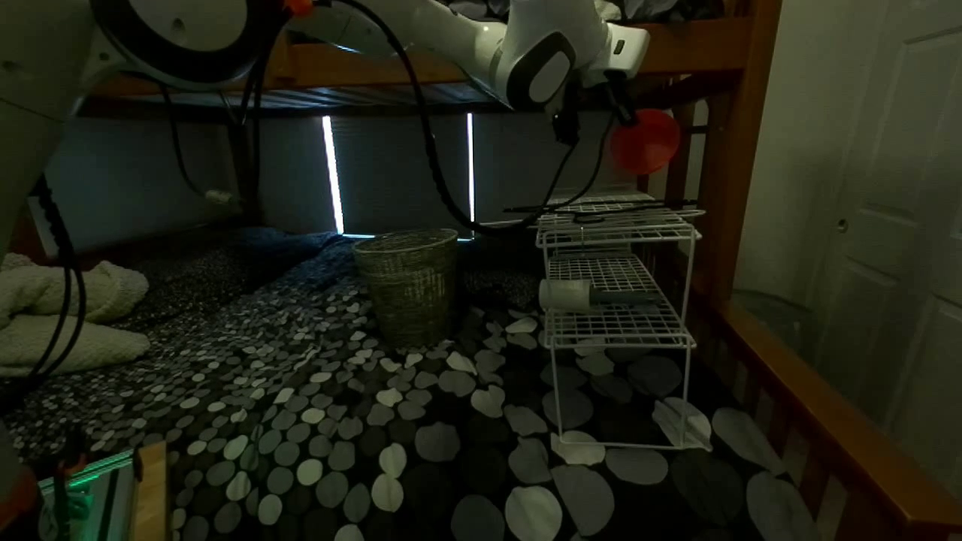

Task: Move the bowl from the rack to the bed

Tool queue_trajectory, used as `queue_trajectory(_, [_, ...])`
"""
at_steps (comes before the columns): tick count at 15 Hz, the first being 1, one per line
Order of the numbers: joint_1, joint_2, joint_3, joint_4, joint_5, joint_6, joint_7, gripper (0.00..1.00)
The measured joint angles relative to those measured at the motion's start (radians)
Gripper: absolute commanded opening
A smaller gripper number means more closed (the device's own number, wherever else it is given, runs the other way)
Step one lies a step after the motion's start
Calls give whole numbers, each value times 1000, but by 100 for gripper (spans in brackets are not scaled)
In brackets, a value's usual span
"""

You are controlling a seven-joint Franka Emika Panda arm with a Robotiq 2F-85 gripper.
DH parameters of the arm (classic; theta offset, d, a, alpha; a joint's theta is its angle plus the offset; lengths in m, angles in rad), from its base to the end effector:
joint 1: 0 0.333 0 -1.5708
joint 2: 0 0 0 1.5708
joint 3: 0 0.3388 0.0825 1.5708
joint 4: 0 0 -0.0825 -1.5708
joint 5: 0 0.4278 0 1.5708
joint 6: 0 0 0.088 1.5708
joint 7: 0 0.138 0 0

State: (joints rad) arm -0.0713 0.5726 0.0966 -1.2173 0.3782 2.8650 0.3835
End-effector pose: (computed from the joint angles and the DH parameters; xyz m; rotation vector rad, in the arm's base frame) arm 0.8507 -0.0213 0.5697 -2.1695 0.8028 -1.2490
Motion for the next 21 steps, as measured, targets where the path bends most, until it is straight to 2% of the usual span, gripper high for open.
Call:
queue_trajectory(2, [-51, -6, 107, 1, 94, -18, -68, 1])
queue_trajectory(4, [-102, -32, 200, -2, 162, -106, -155, 1])
queue_trajectory(7, [-182, -141, 278, -65, 236, -301, -266, 1])
queue_trajectory(9, [-238, -245, 294, -131, 269, -464, -309, 1])
queue_trajectory(13, [-322, -459, 275, -285, 264, -770, -324, 1])
queue_trajectory(14, [-305, -510, 234, -326, 255, -829, -324, 1])
queue_trajectory(16, [-223, -598, 127, -407, 197, -909, -303, 1])
queue_trajectory(17, [-186, -627, 95, -443, 151, -931, -282, 1])
queue_trajectory(19, [-117, -664, 61, -503, 46, -944, -213, 3])
queue_trajectory(21, [-78, -676, 54, -532, -10, -944, -162, 3])
